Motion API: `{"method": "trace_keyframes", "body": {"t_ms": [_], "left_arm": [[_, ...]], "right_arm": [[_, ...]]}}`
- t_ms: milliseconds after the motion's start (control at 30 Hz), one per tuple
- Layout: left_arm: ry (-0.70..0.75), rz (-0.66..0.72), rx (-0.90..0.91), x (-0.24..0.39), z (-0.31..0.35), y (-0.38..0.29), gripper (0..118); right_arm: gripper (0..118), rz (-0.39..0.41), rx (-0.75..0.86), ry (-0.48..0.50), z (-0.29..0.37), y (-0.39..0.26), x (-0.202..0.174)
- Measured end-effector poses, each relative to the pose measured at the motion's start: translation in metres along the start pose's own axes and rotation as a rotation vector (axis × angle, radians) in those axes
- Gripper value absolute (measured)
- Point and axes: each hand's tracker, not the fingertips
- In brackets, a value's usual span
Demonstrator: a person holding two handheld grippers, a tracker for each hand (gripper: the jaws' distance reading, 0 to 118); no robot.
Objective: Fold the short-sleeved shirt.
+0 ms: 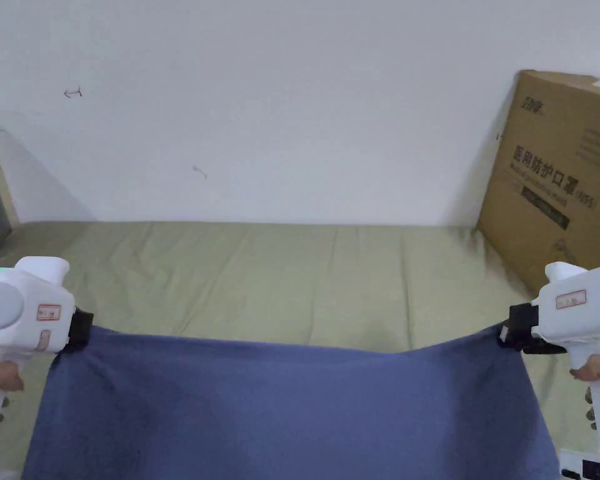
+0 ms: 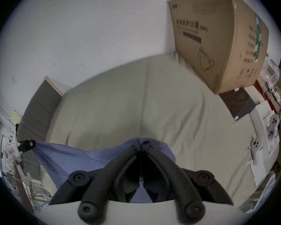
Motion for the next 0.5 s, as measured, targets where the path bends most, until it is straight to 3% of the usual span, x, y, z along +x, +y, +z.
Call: {"method": "trace_keyframes", "body": {"t_ms": [200, 367, 500], "left_arm": [[0.028, 0.02, 0.134, -0.007, 0.072, 0.046, 3], [0.086, 0.081, 0.28, -0.009, 0.112, 0.101, 3], [0.114, 0.094, 0.348, -0.012, 0.131, 0.151, 3]], "right_arm": [[1, 0.052, 0.135, -0.016, 0.071, 0.049, -0.036], [1, 0.045, 0.23, 0.017, 0.113, 0.107, -0.064], [1, 0.097, 0.264, -0.036, 0.134, 0.164, -0.093]]}}
